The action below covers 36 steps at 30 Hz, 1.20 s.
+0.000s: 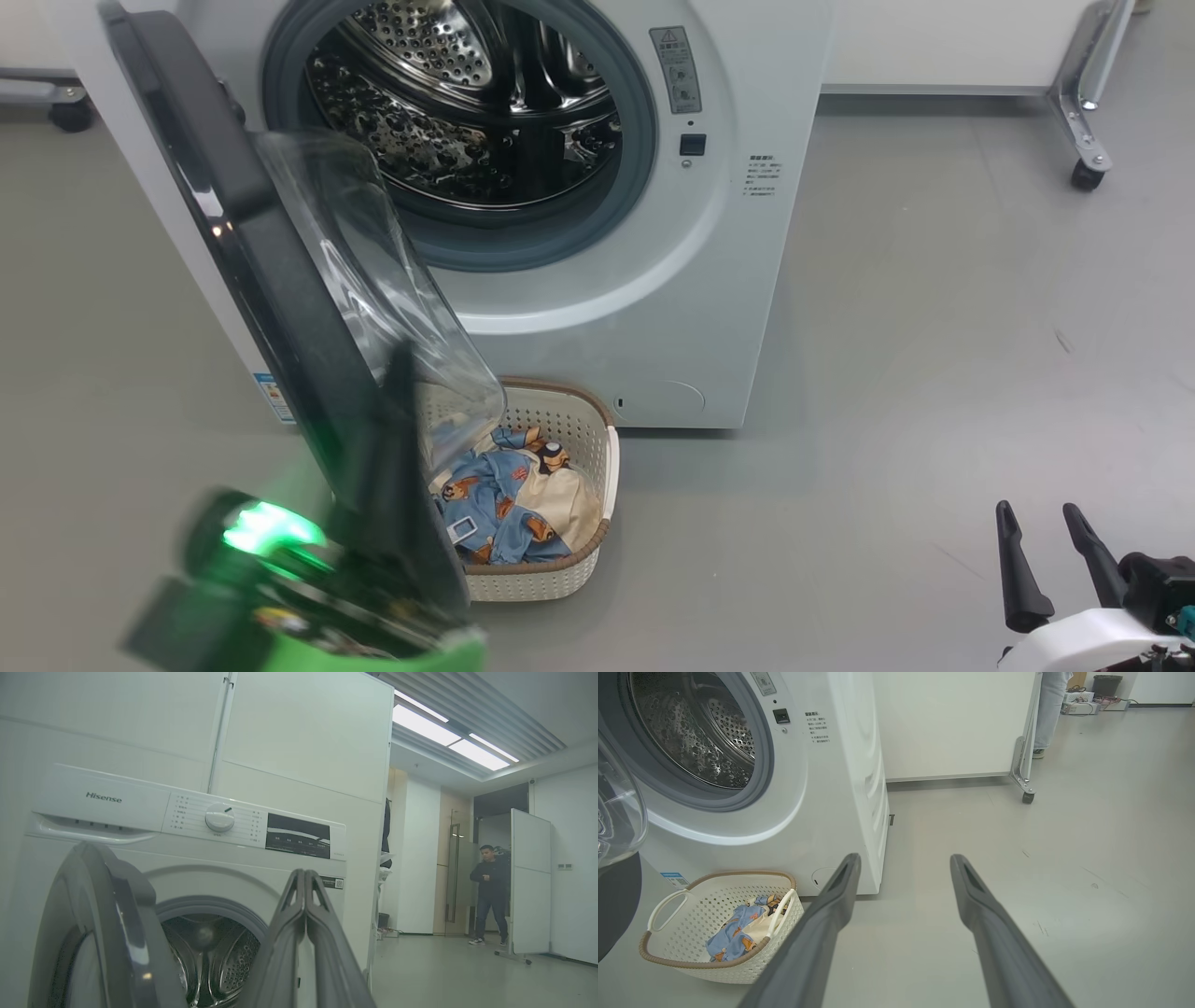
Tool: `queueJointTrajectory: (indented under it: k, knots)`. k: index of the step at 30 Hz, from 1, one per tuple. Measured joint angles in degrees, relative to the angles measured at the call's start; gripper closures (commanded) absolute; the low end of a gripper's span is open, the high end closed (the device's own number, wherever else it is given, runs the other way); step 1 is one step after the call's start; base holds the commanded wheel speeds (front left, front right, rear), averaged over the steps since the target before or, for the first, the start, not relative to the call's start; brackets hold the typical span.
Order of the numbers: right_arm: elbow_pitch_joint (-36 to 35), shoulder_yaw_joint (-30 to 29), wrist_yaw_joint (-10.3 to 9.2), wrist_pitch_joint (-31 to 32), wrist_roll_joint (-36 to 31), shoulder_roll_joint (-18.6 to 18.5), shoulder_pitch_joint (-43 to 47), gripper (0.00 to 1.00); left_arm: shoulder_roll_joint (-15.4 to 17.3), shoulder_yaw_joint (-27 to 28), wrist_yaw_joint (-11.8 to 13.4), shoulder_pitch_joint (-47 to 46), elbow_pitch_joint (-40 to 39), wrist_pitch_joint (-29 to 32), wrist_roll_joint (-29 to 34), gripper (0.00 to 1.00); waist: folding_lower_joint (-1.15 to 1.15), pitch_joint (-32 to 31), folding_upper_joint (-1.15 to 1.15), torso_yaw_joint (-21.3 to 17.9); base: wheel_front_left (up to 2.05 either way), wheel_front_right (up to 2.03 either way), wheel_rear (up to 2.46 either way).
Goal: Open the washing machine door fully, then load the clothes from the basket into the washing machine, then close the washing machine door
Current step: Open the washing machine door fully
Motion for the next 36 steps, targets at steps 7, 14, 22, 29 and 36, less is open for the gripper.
queueJointTrajectory:
  k: [7, 14, 22, 29, 36]
  knots:
    - [1.1, -0.4, 0.46, 0.0, -0.7, 0.4, 0.2, 0.00, 0.4, -9.5, 0.0, 7.1, 10.6, 7.2, -6.5, 1.00, 0.00, 0.6, 0.00, 1.3, 0.00, 0.00, 0.00]
    - [1.8, -0.5, 0.78, 0.0, -1.5, 1.1, 0.2, 0.00, 1.1, -7.8, 2.4, 8.4, 16.5, 8.4, -5.2, 1.00, 0.00, 1.6, 0.00, 1.7, 0.00, 0.00, 0.00]
    - [2.3, -1.5, 0.97, 0.0, -1.9, 1.3, 0.1, 0.00, 1.1, -7.6, 6.2, 4.6, 17.2, 7.0, -3.6, 1.00, 0.00, 2.4, 0.00, 1.7, 0.00, 0.00, 0.00]
    - [2.4, -3.4, 1.01, 0.0, -1.9, 1.3, 0.1, 0.00, 1.1, -10.2, 8.3, 3.0, 18.1, 6.9, -3.3, 1.00, 0.00, 3.0, 0.00, 2.8, 0.00, 0.00, 0.00]
    - [2.4, -3.9, 1.12, 0.0, -2.0, 1.6, 0.1, 0.00, 1.1, -10.7, 10.8, 1.6, 19.2, 6.8, -3.3, 1.00, 0.00, 3.5, 0.00, 5.3, 0.00, 0.00, 0.00]
